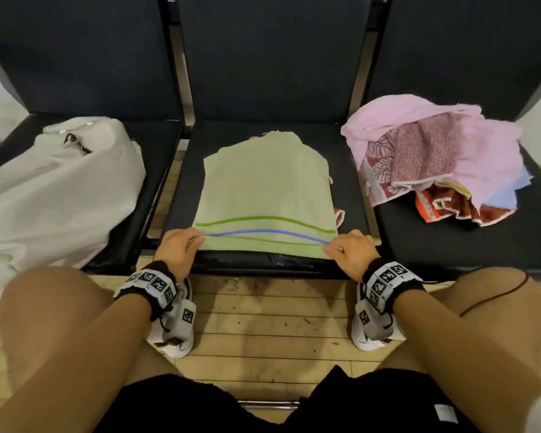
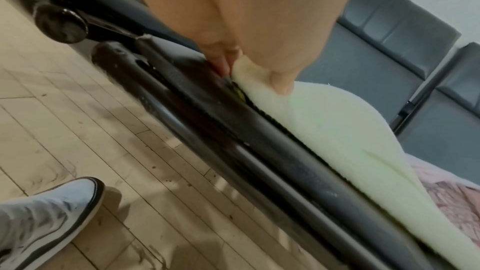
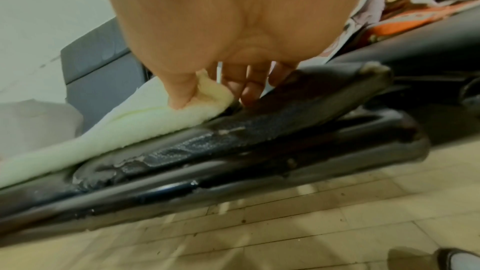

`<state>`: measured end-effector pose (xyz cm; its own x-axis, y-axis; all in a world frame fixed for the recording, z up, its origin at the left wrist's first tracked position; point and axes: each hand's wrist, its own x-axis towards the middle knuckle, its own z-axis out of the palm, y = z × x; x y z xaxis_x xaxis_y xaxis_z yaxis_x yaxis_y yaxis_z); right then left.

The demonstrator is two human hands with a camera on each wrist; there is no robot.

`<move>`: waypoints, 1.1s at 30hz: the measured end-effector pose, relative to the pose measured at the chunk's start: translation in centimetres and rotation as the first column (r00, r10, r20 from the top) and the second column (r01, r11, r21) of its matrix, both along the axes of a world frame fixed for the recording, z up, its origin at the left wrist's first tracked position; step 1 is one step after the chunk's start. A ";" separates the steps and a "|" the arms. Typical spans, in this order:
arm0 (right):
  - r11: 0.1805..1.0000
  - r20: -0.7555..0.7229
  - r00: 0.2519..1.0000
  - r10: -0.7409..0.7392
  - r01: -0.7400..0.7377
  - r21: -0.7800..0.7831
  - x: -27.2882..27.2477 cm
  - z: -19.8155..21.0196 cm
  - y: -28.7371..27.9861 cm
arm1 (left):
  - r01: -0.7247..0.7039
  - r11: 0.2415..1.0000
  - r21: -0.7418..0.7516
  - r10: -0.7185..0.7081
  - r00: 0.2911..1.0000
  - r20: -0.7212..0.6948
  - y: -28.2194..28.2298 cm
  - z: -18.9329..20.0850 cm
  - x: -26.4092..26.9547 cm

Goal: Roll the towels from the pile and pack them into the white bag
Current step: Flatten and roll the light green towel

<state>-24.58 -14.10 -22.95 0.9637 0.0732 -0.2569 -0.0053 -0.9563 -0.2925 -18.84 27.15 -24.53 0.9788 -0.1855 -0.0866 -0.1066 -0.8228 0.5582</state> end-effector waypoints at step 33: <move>0.976 0.205 0.974 0.094 -0.130 0.173 -0.9 -1.5 5.4 | 0.146 0.940 0.310 -0.184 0.978 0.098 -5.3 0.2 -2.4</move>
